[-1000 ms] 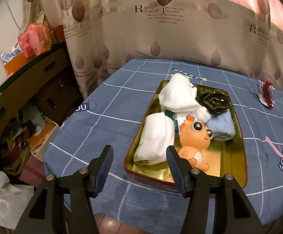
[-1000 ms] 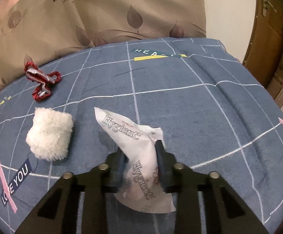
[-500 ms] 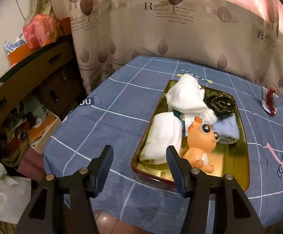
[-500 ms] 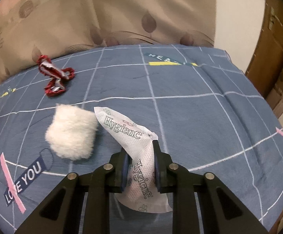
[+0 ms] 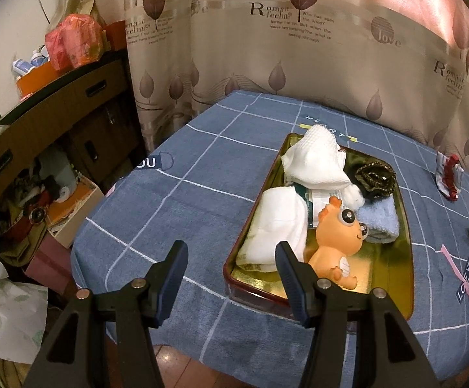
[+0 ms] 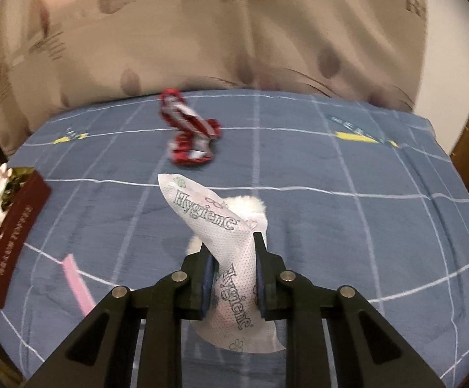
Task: Organize soft objects
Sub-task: 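Carry the wipes packet over the gold tin with the right gripper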
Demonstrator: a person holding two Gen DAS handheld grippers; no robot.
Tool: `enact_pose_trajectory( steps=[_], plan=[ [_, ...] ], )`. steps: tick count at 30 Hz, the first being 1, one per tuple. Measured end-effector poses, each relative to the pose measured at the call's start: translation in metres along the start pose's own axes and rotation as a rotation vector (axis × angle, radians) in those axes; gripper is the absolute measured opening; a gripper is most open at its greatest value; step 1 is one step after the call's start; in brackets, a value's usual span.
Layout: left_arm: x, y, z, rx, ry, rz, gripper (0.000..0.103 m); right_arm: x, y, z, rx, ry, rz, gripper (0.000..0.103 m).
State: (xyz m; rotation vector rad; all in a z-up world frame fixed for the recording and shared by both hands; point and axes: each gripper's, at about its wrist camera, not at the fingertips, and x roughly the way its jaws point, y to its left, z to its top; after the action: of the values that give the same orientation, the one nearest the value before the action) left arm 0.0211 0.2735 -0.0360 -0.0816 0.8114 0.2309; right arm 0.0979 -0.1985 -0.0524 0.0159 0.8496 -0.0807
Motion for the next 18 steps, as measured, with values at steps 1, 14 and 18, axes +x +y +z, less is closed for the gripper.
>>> enact_pose_trajectory(
  steps=[1, 14, 18],
  plan=[
    [0.0, 0.0, 0.0, -0.001, 0.0, 0.001, 0.058, -0.001, 0.006, 0.001, -0.012, -0.004, 0.01, 0.019],
    [-0.002, 0.009, 0.002, -0.043, -0.015, 0.019, 0.058, -0.005, 0.088, 0.012, -0.117, 0.01, 0.203, 0.019],
    [-0.001, 0.011, 0.003, -0.055, -0.012, 0.025, 0.058, -0.005, 0.114, 0.014, -0.124, 0.036, 0.313, 0.019]
  ],
)
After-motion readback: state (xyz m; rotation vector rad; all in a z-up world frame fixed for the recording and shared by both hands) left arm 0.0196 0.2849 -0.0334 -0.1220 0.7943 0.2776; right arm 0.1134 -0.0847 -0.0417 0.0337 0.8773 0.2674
